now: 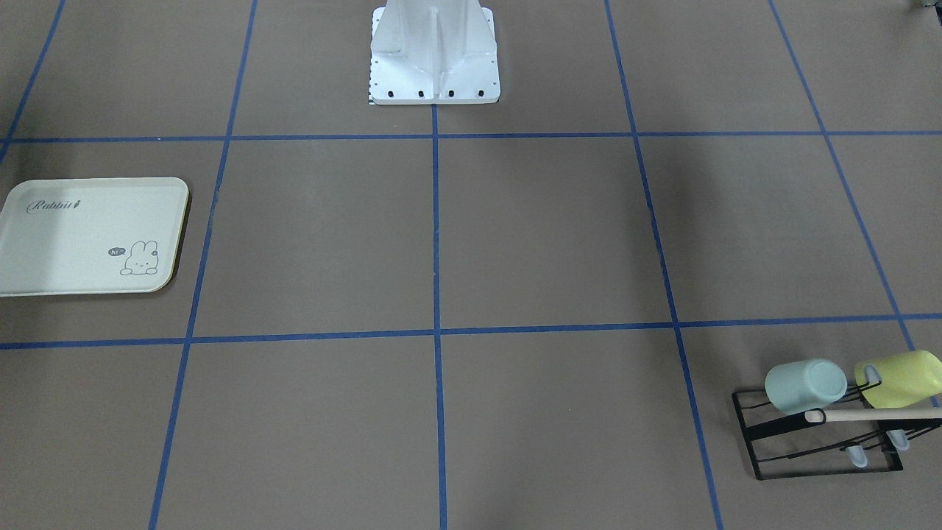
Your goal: Left arm grabs green cup and hands to right arm on tray
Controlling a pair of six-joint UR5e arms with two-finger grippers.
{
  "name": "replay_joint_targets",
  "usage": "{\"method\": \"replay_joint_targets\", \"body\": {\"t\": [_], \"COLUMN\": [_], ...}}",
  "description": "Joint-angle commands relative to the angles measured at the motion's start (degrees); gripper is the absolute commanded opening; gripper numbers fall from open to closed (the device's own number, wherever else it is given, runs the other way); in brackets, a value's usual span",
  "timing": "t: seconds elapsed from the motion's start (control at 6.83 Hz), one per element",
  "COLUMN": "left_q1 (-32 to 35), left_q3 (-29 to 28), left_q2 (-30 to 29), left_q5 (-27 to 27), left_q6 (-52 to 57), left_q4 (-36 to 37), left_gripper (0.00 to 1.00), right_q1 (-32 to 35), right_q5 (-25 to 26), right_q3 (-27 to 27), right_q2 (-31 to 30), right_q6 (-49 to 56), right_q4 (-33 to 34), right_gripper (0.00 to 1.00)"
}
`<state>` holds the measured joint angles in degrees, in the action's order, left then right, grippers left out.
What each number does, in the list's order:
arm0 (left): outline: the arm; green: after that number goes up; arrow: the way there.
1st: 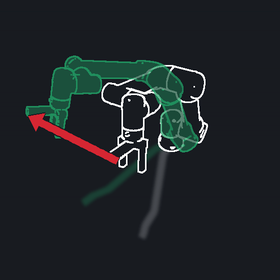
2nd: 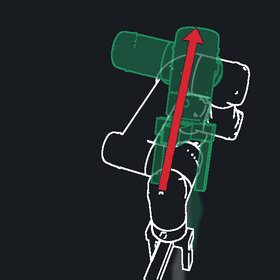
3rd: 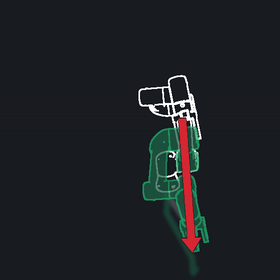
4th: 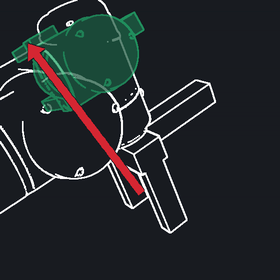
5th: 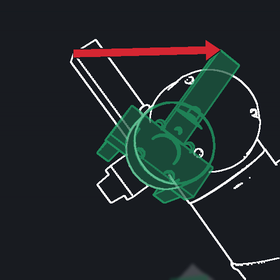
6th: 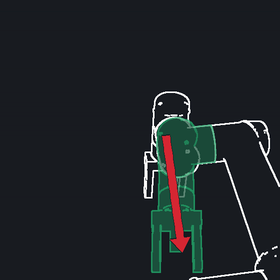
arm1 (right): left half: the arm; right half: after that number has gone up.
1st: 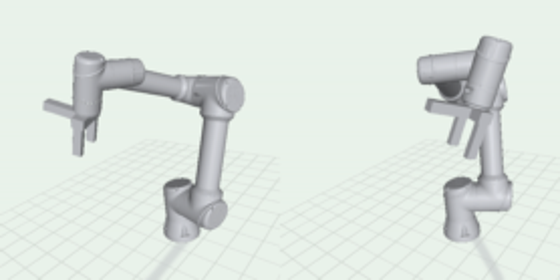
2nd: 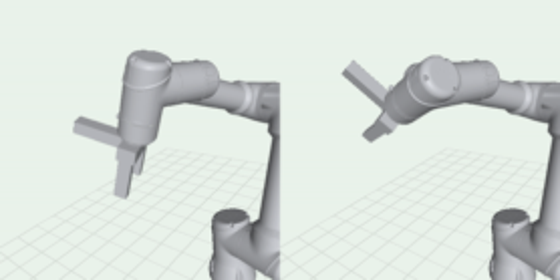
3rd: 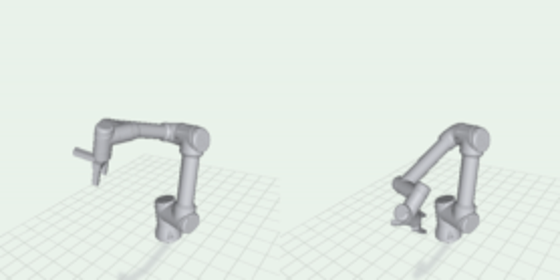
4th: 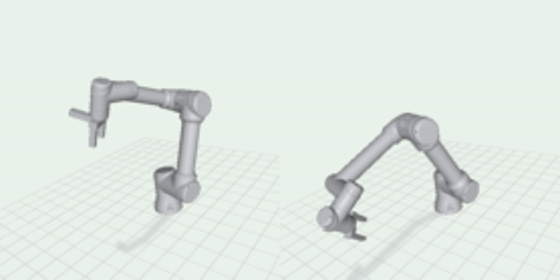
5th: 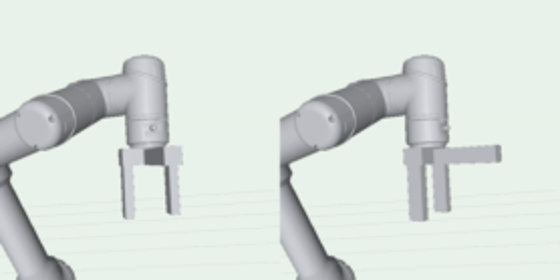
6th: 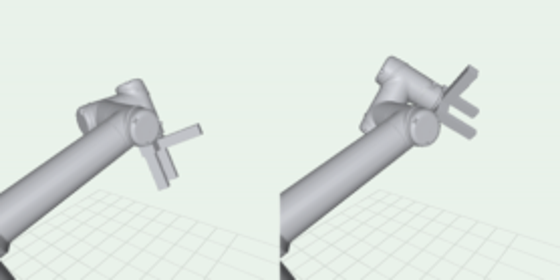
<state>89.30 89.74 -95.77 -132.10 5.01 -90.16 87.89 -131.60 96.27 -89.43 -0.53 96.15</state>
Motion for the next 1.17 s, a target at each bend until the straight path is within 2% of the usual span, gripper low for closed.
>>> {"method": "replay_joint_targets", "body": {"t": [0.0,0.44,0.73,0.88,1.02], "left_q1": [0.00,-0.09,-0.09,-0.44,-2.44], "left_q3": [0.17,0.09,1.74,3.24,6.47], "left_q2": [-0.03,-4.31,-15.19,-18.28,-18.31], "left_q5": [0.00,0.52,0.62,0.09,0.52], "left_q6": [0.00,-0.09,-0.17,-0.18,-0.26], "left_q4": [-0.02,2.52,17.92,21.31,20.30], "left_gripper": [1.00,1.00,1.00,1.00,1.00], "right_q1": [0.00,0.00,0.00,0.00,0.00], "right_q5": [0.03,-0.06,-0.06,-0.06,-0.15], "right_q3": [0.15,0.15,0.41,0.76,0.94], "right_q2": [0.13,0.30,0.48,0.48,0.48], "right_q6": [0.00,-0.09,-0.09,-0.09,-0.09], "right_q4": [0.00,0.00,0.00,0.00,0.00], "right_gripper": [0.99,0.99,0.99,0.99,0.99]}}
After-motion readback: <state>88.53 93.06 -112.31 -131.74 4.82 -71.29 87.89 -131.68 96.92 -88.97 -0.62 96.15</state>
